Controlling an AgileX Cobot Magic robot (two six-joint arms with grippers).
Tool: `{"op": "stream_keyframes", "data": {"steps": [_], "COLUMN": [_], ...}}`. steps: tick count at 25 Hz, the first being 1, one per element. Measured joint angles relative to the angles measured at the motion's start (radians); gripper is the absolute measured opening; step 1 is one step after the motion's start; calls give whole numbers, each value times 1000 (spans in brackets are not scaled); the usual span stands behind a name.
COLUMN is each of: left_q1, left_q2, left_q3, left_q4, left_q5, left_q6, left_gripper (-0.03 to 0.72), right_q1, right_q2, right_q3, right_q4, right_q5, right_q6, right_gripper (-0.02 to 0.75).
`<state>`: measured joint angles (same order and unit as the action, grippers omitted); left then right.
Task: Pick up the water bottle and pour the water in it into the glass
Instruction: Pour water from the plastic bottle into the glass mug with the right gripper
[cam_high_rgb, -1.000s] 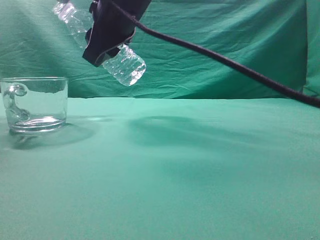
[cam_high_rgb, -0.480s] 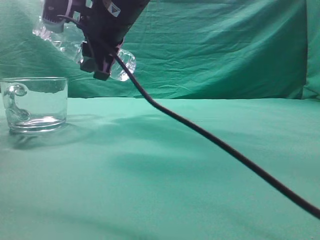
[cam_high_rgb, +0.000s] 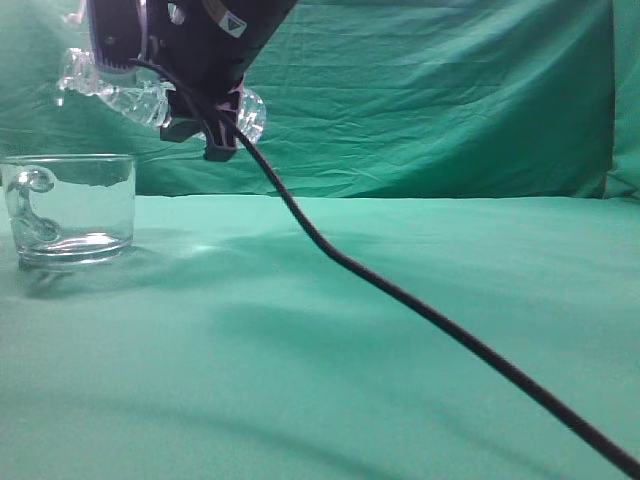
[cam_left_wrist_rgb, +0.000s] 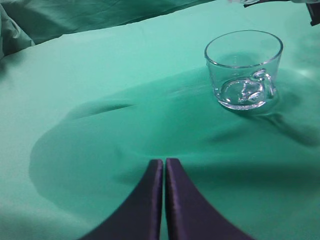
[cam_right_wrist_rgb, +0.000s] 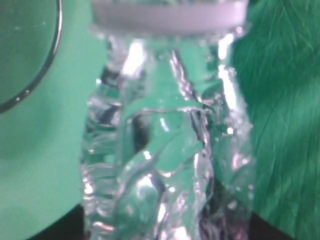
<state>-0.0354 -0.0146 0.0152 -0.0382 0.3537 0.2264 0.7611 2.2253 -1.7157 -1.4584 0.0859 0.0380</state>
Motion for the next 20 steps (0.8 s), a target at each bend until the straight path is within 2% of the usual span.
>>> {"op": "stream_keyframes", "data": {"steps": [5, 20], "left_q1": [0, 0], "left_q2": [0, 0], "left_q3": [0, 0], "left_q4": [0, 0], "left_q5": [0, 0], "left_q6": [0, 0], "left_gripper": [0, 0], "right_q1": [-8, -17], "right_q2": [0, 0], "right_q3": [0, 0], "right_q4": [-51, -99], "right_q5": [21, 28], "right_q6": [-2, -2], "right_gripper": [314, 314]}}
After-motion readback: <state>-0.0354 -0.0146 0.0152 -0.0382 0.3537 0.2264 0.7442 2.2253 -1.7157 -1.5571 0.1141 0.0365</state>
